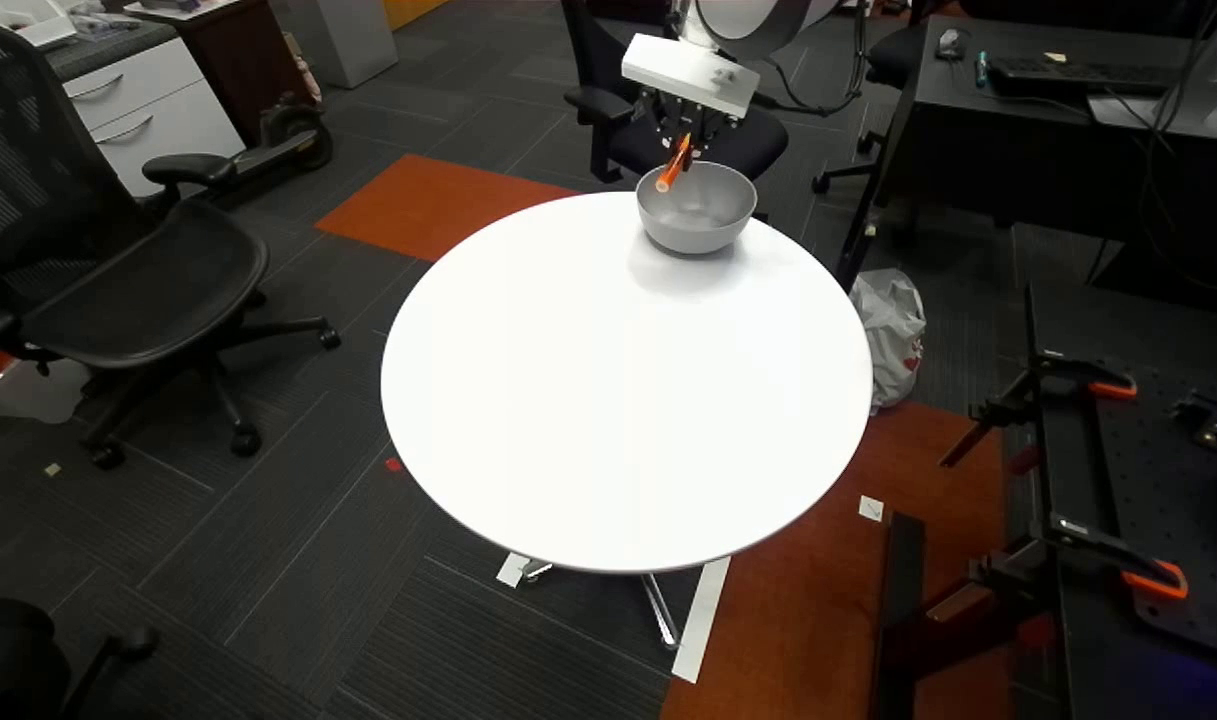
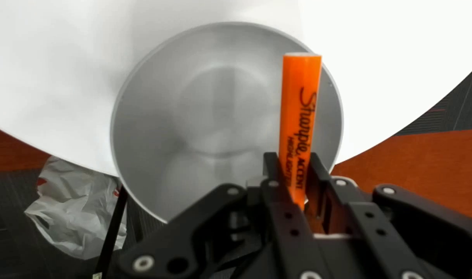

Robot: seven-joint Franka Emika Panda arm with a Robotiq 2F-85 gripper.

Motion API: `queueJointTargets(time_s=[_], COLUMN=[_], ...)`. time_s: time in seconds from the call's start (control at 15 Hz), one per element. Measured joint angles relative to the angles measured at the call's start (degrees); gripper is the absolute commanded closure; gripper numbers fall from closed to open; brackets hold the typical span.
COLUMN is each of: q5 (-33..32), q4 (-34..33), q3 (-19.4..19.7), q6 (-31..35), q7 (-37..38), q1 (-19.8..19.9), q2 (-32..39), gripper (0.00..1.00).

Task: Remove the marker from the bowl.

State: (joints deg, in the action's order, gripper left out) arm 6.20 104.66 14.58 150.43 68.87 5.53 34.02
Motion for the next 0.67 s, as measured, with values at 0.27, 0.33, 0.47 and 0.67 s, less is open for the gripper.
queueJointTargets(time_s=[0.27,0.33,0.47,0.67], q5=[-3.7,-4.6,-6.6,-9.6], q4=[7.4,8.9,11.2,13.4], q3=[0.6,0.6,0.5,0.4], q6=[3.6,3.8,3.8,3.8], q7=[0.0,0.0,0.0,-0.1], q1=[-3.6,-4.6,-6.5,-9.5], q2=[-5.3,-6.3,-7.5,-8.2], gripper=[0.95,0.95,0.95,0.95])
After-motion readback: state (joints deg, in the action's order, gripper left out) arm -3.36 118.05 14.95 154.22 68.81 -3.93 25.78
